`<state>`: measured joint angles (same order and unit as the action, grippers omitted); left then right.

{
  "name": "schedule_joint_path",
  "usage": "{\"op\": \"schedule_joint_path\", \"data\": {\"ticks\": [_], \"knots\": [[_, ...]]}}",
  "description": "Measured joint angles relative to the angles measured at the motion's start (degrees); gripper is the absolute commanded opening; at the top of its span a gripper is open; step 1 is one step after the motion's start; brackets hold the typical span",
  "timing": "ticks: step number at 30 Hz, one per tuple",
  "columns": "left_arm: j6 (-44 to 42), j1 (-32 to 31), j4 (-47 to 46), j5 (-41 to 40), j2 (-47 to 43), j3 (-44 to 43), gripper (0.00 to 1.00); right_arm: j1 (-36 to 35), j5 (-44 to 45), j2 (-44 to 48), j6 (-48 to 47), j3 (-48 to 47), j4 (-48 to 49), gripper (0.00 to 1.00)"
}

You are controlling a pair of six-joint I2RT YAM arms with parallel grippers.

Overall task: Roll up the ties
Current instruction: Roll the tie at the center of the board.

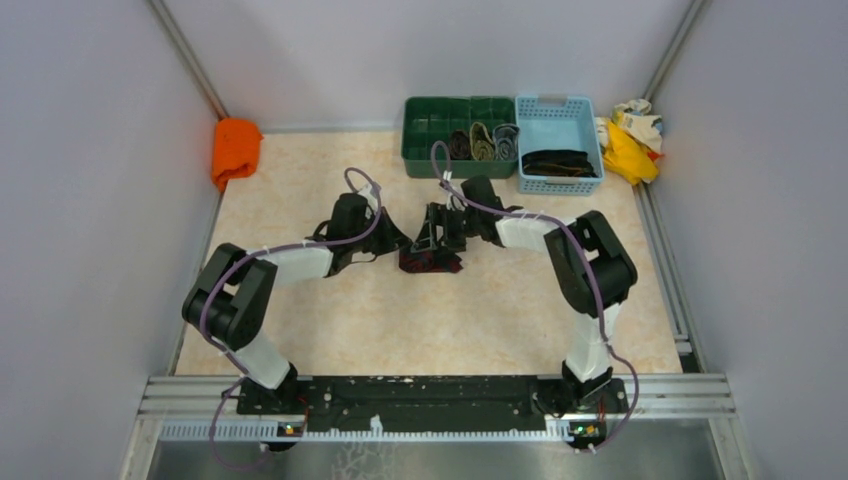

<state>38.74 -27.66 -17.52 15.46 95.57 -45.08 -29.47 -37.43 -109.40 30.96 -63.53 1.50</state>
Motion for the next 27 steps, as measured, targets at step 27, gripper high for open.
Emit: {"op": "schedule_joint_path", "data": {"ticks": [27], "knots": [[-0.5,-1.6,0.6,1.5,-0.1,-2.1,0.00,0.0,18.8,8.5,-8.5,3.2,-14.3,0.65]]}}
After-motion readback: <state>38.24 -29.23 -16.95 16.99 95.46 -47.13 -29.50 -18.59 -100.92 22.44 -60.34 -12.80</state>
